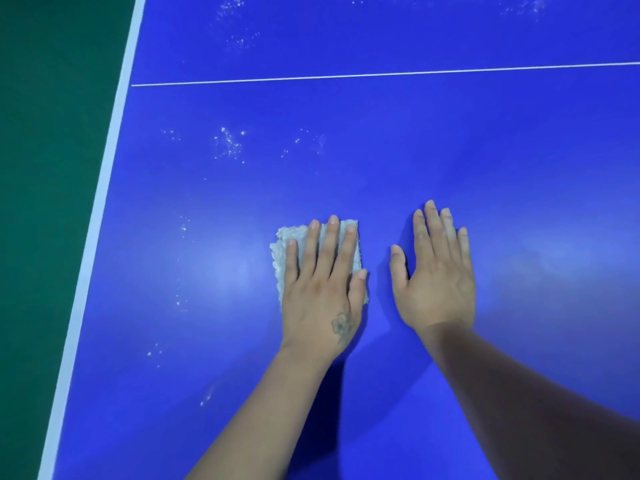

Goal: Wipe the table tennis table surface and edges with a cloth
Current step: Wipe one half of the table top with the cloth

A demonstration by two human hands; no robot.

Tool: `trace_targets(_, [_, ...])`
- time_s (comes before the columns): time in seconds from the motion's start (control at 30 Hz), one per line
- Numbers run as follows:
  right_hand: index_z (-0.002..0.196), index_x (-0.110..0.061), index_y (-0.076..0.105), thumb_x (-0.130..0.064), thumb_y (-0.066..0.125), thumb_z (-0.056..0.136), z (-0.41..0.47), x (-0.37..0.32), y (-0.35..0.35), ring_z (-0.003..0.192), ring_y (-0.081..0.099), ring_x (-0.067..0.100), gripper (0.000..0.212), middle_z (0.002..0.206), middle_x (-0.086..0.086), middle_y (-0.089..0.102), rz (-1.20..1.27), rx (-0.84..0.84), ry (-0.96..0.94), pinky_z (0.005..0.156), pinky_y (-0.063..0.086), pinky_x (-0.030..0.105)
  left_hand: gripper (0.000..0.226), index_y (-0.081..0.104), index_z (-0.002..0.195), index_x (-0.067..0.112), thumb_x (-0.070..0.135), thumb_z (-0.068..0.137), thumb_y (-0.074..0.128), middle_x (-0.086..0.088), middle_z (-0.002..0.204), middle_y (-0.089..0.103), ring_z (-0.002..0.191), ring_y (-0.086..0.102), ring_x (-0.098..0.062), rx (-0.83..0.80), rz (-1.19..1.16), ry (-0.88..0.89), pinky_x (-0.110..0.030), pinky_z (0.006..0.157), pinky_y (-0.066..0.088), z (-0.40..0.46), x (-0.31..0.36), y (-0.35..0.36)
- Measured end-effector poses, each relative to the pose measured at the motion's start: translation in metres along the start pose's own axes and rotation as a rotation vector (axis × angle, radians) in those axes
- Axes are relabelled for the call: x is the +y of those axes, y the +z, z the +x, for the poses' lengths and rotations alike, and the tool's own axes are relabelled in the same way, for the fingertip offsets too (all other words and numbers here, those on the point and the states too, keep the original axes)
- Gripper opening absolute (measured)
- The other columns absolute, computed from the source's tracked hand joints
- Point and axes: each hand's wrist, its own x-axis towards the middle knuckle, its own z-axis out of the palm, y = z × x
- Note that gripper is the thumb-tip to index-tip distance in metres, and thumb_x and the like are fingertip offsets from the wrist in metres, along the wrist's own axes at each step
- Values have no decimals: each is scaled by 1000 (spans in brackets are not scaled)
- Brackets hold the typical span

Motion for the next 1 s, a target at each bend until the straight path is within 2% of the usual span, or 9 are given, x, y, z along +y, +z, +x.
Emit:
trace_targets(0.13, [167, -11, 27, -49, 27, 110, -1, 2, 2, 165, 6, 20, 69, 177, 1, 14, -35, -30, -1, 133, 10, 47, 63, 14, 173, 27, 48, 114, 27, 3, 180, 9, 167, 0, -21, -17, -25, -57, -54, 134, 10, -13, -28, -8])
trace_targets(0.3, [167, -11, 27, -48, 24, 111, 0, 2, 2, 164, 6, 19, 67, 177, 0, 15, -25, -29, 5, 133, 9, 46, 65, 16, 172, 26, 51, 113, 20, -1, 180, 15, 167, 8, -26, 21, 20, -214, -55, 133, 10, 22, -59, -7])
trace_targets(0.5, [166, -11, 31, -42, 26, 112, 2, 1, 3, 164, 10, 19, 62, 176, -2, 19, 9, 1, 7, 133, 11, 46, 69, 13, 173, 21, 50, 110, 19, -7, 180, 11, 167, 4, -31, 73, -23, -357, -59, 132, 4, 97, -36, 1])
trace_targets(0.63, [165, -11, 32, -41, 30, 112, 2, 2, 3, 164, 12, 20, 61, 176, -1, 22, 33, 20, 2, 133, 12, 47, 69, 15, 172, 19, 50, 111, 20, -8, 180, 13, 166, 7, -32, 95, -21, -226, -59, 132, 6, 108, -10, 7])
trace_targets(0.83, [164, -11, 34, -40, 35, 111, 2, 2, 6, 164, 12, 19, 60, 175, -1, 24, 66, 42, -10, 133, 14, 47, 65, 18, 172, 20, 48, 114, 26, -4, 179, 15, 167, 6, -28, 53, -24, 50, -56, 133, 8, 64, -13, 0])
trace_targets(0.93, [163, -10, 37, -38, 37, 111, 2, 3, 7, 163, 16, 21, 59, 174, 0, 26, 79, 69, -11, 132, 16, 48, 65, 17, 172, 23, 48, 114, 29, -1, 180, 14, 167, 5, -25, 34, -26, 51, -55, 133, 10, 40, -33, -6])
trace_targets(1.0, [163, -9, 38, -37, 37, 111, 2, 5, 8, 163, 17, 22, 59, 174, 0, 27, 80, 76, -15, 132, 17, 49, 65, 16, 173, 24, 49, 114, 26, -2, 180, 13, 167, 5, -25, 33, -14, -43, -55, 133, 9, 35, -48, -6])
